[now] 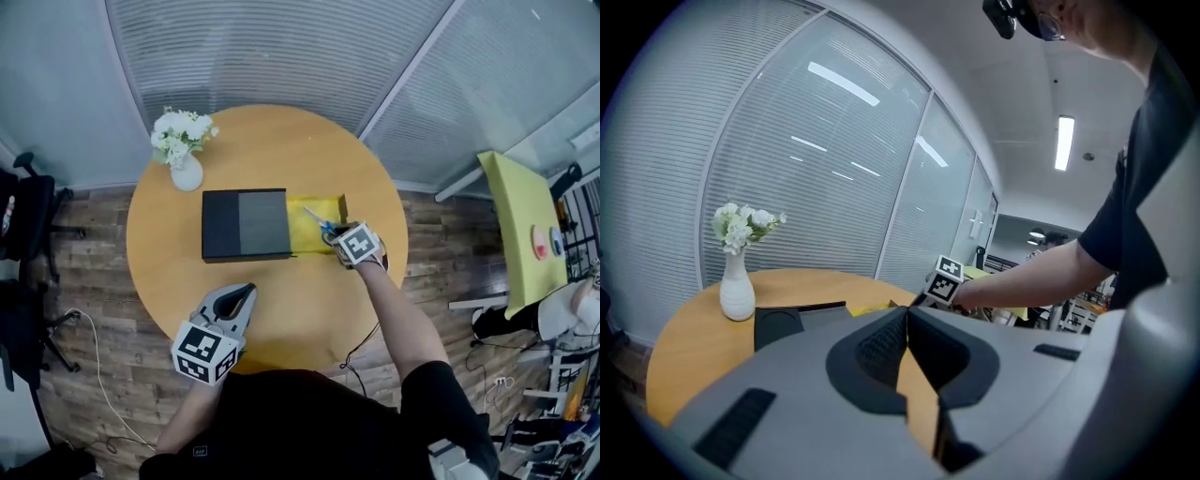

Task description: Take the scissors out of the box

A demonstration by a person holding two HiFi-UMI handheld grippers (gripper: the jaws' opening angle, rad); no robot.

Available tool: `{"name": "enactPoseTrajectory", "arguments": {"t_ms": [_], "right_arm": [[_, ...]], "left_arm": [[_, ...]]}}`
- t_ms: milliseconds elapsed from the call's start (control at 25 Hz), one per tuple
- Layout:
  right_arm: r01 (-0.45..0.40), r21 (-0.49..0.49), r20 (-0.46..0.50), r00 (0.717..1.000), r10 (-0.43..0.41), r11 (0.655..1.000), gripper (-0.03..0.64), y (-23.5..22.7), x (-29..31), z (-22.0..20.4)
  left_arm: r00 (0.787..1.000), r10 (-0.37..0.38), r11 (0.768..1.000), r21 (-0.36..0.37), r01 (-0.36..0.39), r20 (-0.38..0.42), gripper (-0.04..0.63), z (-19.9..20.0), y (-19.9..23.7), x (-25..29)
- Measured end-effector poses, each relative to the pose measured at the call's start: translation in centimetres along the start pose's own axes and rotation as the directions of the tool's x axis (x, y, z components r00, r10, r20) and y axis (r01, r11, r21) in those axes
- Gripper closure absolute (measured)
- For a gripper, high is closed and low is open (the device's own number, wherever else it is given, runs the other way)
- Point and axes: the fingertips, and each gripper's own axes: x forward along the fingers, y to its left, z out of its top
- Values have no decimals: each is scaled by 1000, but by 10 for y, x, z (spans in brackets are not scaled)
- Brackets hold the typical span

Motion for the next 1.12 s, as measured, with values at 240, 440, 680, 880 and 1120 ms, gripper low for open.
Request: {"name": "enactPoseTrajectory", "arguments": {"t_ms": [240, 440, 680, 880, 1120], "right_arm": [[-24, 41, 90, 996, 20, 999, 522, 11, -51, -17], [-23, 73, 184, 983, 9, 997, 522, 20, -83, -29], [-55, 141, 334, 943, 5, 988, 522, 38, -125, -24], [-101, 201, 493, 870, -12, 974, 522, 53, -173, -3], [-232, 196, 724, 689, 19, 953, 522, 75, -244, 37]], "left_arm": [[998, -66, 997, 39, 66, -9, 580, 9, -25, 6], [994, -109, 991, 73, 110, -14, 580, 22, -43, 13], [988, -155, 975, 159, 156, -18, 580, 48, -60, 22], [985, -173, 961, 218, 169, -2, 580, 72, -63, 27], [986, -160, 957, 251, 144, 46, 580, 102, -61, 25]]}}
